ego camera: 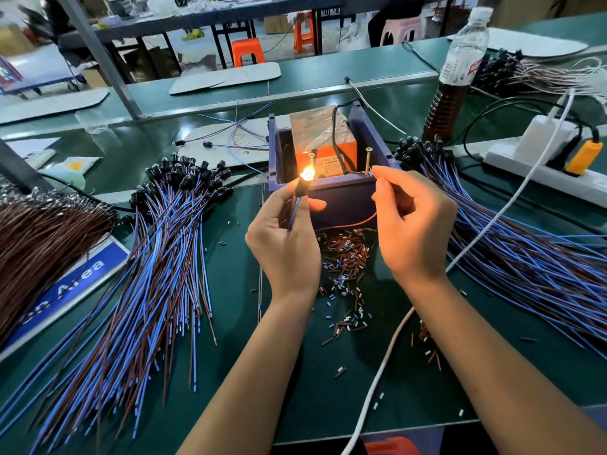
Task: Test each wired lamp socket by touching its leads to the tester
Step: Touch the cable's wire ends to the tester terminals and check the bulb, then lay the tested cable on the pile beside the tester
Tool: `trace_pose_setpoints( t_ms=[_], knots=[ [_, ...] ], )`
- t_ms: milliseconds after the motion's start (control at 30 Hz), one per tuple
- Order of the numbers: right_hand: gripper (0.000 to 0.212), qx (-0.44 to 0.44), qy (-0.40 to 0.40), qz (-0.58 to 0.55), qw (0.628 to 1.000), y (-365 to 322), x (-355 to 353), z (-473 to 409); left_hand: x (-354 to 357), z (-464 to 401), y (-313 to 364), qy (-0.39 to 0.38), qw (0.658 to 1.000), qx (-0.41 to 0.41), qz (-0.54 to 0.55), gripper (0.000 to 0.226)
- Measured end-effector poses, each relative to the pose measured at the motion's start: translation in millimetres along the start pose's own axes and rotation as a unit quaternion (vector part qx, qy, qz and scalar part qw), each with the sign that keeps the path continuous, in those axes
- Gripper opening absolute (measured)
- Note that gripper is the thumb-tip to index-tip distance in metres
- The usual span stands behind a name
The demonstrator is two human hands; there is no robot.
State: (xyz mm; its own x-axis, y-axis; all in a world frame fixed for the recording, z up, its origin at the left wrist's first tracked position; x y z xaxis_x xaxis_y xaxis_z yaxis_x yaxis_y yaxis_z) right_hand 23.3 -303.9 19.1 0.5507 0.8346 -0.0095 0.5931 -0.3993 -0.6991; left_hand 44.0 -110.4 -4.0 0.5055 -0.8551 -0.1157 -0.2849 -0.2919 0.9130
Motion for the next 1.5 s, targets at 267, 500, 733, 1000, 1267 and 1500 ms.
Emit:
trace_pose_setpoints(
  t_ms=[267,500,733,1000,1267,1500],
  knots=[
    [0.02,0.054,0.02,-0.042,0.997,10,-6,3,-7,4,13,0.034,0.997,0.062,0.026,0.017],
    [0.015,0.055,0.089,-0.06,0.993,3,-62,3,36,17,51,-0.098,0.995,0.019,0.015,0.017],
    [0.022,0.039,0.229,0.0,0.973,-4,-181,6,189,116,89,-0.533,0.809,-0.242,0.051,0.018],
    [0.02,0.159,0.271,0.141,0.939,16,-265,8,276,189,91,-0.578,0.665,-0.453,0.137,0.04],
    [0.063,0.136,-0.066,0.445,0.882,18,-201,-17,283,143,71,-0.395,0.695,-0.526,0.29,0.028],
    [0.034,0.219,-0.174,0.366,0.888,30,-190,-25,263,82,74,-0.31,0.748,-0.463,0.361,0.023]
  ],
)
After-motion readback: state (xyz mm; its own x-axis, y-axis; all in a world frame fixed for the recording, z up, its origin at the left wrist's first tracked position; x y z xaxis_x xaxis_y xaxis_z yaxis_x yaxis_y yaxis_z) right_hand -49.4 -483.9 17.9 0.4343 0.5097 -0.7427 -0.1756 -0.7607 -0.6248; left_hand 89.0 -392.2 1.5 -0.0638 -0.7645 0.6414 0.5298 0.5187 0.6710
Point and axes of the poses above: each hand's wrist, its own z-axis away from the middle knuckle, its own x-axis out of the palm, y = z × x, the point moved 7 cm from there along -z, towards the middle knuckle, and after that the axes turned 12 degrees about -z, right-handed, at the moved point
